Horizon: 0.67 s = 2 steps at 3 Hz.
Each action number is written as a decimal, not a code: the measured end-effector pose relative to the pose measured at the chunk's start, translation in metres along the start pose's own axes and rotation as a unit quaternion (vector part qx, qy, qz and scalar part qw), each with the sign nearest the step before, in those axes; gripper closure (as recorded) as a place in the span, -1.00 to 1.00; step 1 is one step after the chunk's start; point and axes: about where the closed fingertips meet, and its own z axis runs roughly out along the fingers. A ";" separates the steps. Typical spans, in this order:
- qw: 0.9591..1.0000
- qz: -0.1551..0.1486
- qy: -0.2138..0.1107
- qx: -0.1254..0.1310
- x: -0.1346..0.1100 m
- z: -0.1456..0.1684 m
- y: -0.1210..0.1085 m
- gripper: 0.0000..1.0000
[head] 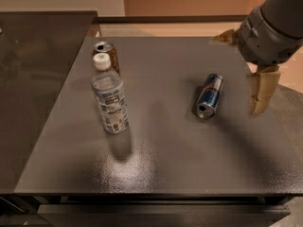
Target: Place redbull can upright
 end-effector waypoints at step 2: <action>0.993 -0.120 -0.012 -0.014 0.004 0.032 -0.015 -1.00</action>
Offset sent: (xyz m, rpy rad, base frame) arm 0.0380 0.0035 -0.0431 -0.0977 -0.0138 0.3930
